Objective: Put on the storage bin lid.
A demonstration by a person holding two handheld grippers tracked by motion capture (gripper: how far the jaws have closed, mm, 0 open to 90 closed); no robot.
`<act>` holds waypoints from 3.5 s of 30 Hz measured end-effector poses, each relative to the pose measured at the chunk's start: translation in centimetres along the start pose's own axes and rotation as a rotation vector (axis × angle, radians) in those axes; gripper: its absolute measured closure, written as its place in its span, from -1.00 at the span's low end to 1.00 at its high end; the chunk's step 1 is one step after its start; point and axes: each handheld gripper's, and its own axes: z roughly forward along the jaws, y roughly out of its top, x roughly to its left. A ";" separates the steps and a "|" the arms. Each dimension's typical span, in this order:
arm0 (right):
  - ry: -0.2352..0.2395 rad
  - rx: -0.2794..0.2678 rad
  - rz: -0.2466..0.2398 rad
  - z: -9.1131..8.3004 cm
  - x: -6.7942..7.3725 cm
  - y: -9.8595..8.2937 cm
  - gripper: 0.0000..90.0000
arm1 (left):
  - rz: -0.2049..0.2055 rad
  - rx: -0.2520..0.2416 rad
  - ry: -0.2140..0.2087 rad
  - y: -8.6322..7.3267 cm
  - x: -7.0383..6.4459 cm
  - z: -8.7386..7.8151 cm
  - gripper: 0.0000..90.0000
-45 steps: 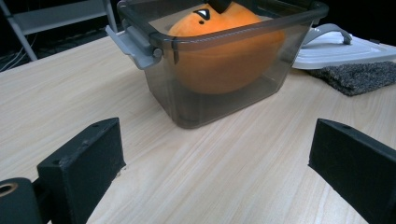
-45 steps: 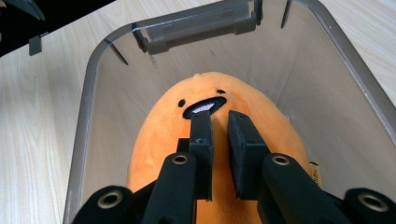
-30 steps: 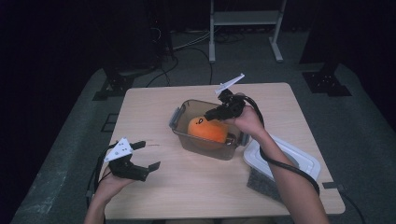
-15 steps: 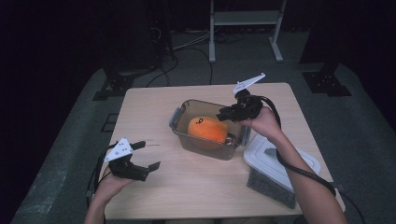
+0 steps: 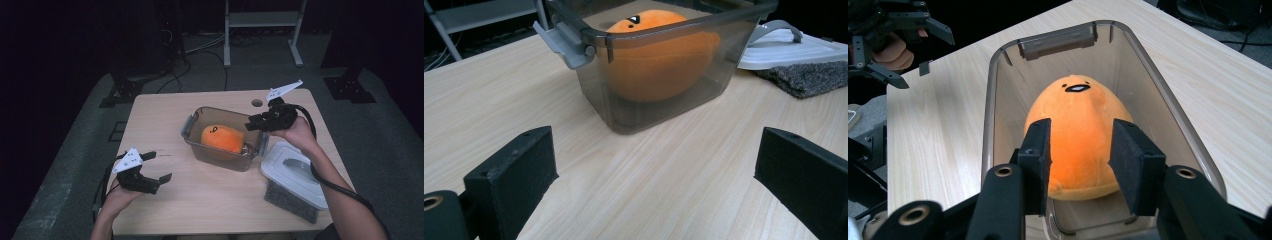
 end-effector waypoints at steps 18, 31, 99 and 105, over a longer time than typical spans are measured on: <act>-0.001 -0.013 0.002 -2.2 -0.9 -1.9 0.19 | -0.001 0.000 0.000 0.0 0.0 0.0 -0.95; -0.011 -0.027 0.036 -4.1 -1.6 -5.2 0.12 | 0.002 0.004 0.000 0.0 -0.1 0.2 -0.95; -0.088 -0.049 0.185 -6.2 -3.0 -19.2 -0.16 | -0.007 0.024 -0.002 -0.4 -0.1 0.4 -0.95; -0.097 -0.048 0.194 -6.2 -3.1 -19.9 -0.16 | -0.005 0.028 -0.004 -0.5 -0.1 0.5 -0.95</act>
